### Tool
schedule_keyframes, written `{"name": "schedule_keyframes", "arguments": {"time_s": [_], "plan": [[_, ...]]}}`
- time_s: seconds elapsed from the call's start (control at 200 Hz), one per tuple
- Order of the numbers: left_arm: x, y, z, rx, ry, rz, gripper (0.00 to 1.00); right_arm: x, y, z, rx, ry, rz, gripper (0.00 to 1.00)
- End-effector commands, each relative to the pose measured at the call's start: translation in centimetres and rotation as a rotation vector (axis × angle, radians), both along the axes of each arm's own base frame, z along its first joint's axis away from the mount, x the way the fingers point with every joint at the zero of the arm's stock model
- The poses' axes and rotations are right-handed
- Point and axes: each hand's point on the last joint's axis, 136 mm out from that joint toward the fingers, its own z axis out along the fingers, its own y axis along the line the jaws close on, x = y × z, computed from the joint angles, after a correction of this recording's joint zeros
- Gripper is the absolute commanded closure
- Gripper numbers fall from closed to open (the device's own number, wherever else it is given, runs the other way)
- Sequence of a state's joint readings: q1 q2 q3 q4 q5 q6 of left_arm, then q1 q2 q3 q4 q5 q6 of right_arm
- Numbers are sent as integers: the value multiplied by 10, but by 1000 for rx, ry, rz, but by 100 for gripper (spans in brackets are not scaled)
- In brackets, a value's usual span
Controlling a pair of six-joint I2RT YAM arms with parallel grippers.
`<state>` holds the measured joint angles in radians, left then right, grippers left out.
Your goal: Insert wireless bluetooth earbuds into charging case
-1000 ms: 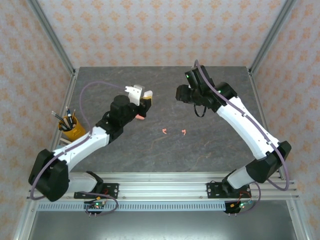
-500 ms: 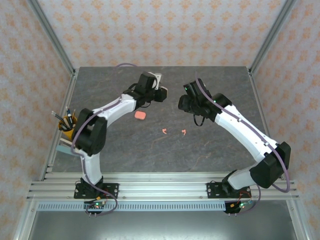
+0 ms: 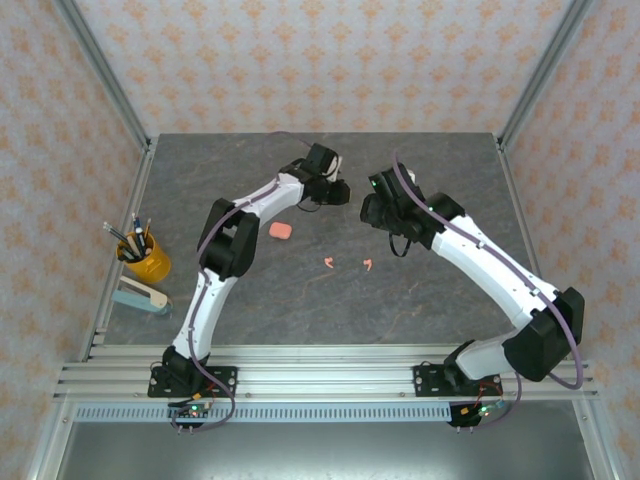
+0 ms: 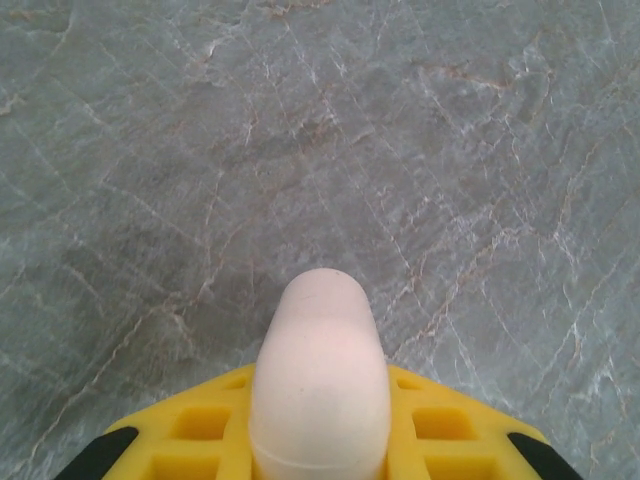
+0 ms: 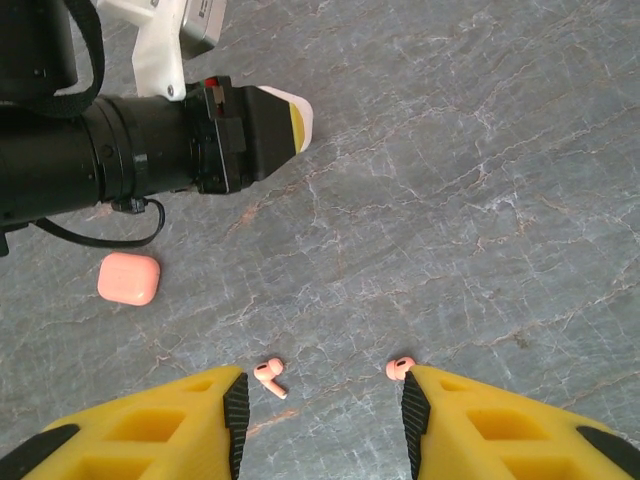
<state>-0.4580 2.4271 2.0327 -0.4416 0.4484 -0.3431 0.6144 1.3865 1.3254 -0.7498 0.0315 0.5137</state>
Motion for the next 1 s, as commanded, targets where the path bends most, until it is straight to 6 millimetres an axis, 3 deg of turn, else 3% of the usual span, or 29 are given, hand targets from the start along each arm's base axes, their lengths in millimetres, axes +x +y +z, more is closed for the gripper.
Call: {"name": "schedule_keyframes", "arguments": {"time_s": [0.0,0.495,0.716,0.996], "plan": [[2,1,5,16,37,22,98,1,-7,6,4,-35,-40,53],[-2,16,-14,102,90,41,71,0,-8,14,18,-48,-49,52],[-1,21,-10,124,76,46,55,0,-10,19,16,-58,-52,50],[3,37,6,150,41,69,47,2,-7,26,30,-63,-54,47]]}}
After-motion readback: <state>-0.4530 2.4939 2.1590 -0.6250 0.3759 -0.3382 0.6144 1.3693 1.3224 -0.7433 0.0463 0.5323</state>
